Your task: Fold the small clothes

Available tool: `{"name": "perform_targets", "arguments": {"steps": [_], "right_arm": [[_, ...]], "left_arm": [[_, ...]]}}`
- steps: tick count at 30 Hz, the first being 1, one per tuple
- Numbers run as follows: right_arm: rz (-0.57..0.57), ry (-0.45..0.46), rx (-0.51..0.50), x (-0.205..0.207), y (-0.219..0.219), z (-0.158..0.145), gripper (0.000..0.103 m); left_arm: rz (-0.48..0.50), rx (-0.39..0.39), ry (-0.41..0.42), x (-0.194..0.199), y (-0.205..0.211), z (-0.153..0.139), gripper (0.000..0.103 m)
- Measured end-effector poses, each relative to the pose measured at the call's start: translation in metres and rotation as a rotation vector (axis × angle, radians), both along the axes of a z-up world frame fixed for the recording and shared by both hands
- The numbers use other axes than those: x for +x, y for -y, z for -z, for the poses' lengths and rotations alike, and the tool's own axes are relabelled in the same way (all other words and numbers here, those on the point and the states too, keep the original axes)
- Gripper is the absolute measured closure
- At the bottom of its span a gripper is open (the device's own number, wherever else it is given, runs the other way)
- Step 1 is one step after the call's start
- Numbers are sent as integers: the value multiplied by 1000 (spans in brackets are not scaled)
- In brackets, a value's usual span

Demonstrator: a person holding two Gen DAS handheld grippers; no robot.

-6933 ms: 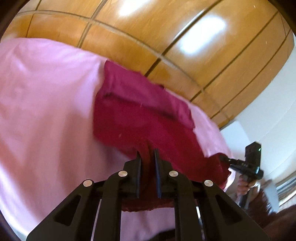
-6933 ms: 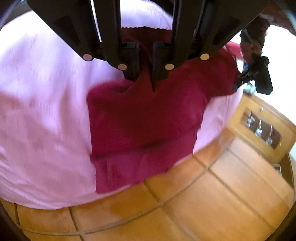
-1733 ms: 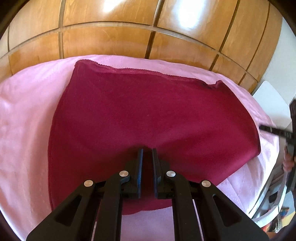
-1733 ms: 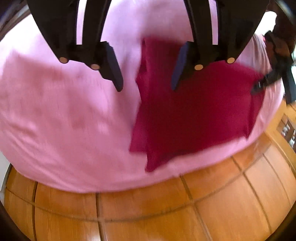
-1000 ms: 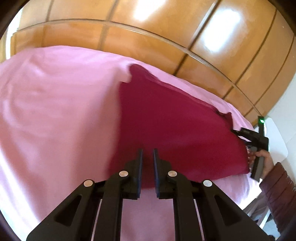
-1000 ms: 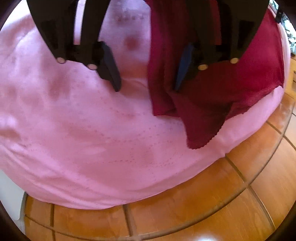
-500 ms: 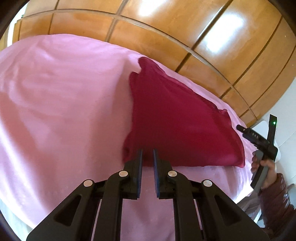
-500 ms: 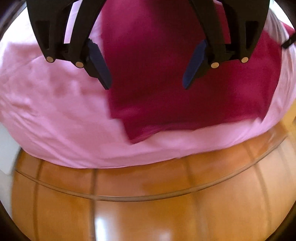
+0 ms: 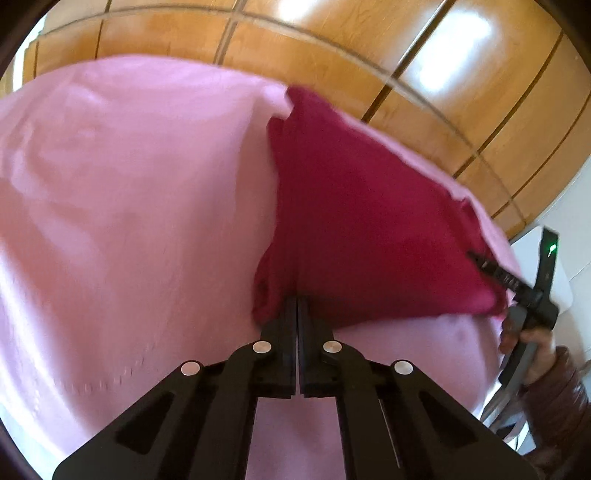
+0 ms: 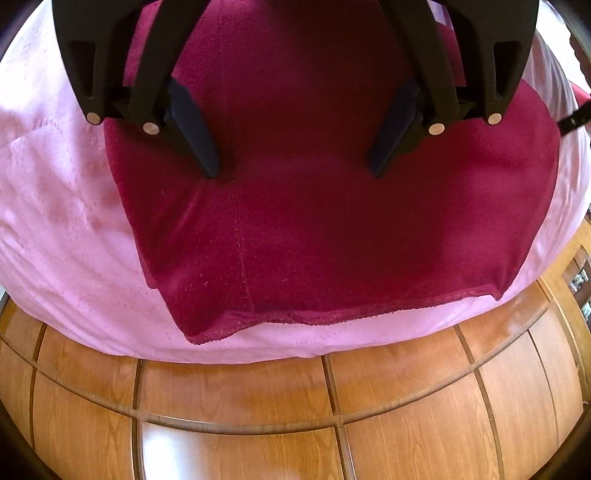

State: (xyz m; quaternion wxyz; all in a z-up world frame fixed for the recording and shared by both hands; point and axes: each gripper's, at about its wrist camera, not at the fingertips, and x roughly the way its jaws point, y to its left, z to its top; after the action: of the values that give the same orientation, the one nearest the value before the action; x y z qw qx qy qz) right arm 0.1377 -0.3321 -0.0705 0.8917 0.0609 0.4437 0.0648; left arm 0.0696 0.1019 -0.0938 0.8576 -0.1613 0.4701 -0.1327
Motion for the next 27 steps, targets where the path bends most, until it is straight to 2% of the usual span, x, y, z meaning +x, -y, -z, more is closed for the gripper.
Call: {"name": "perform_targets", "arguments": {"steps": [1, 5, 7, 9, 13, 14, 15, 17, 21, 25, 26, 27], "right_arm": [[0, 5, -2, 0, -1, 1, 18], [2, 14, -4, -1, -2, 2, 18], [3, 18, 0, -2, -3, 2, 18], [5, 24, -4, -4, -5, 3, 18], [10, 28, -11, -5, -7, 3, 17], [11, 29, -11, -5, -7, 3, 17], [12, 31, -12, -6, -7, 4, 17], [13, 35, -16, -7, -8, 4, 17], [12, 42, -22, -6, -7, 5, 17], [14, 48, -31, -7, -9, 6, 16], [15, 49, -32, -7, -9, 6, 16], [15, 50, -33, -7, -9, 6, 16]], "left_arm": [[-1, -10, -11, -1, -1, 4, 103], [20, 93, -17, -7, 13, -3, 103], [37, 91, -26, -11, 16, -6, 103], [35, 120, 18, -16, 13, -17, 103], [9, 121, 130, -3, 7, -52, 99], [2, 149, 157, 6, 7, -59, 85], [-8, 169, 173, 15, 7, -63, 62], [-6, 171, 213, 35, 9, -71, 47], [13, 159, 201, 75, 9, -68, 47], [32, 106, 137, 114, 19, -52, 51], [34, 110, 113, 124, 21, -45, 59], [30, 114, 94, 130, 22, -39, 76]]}}
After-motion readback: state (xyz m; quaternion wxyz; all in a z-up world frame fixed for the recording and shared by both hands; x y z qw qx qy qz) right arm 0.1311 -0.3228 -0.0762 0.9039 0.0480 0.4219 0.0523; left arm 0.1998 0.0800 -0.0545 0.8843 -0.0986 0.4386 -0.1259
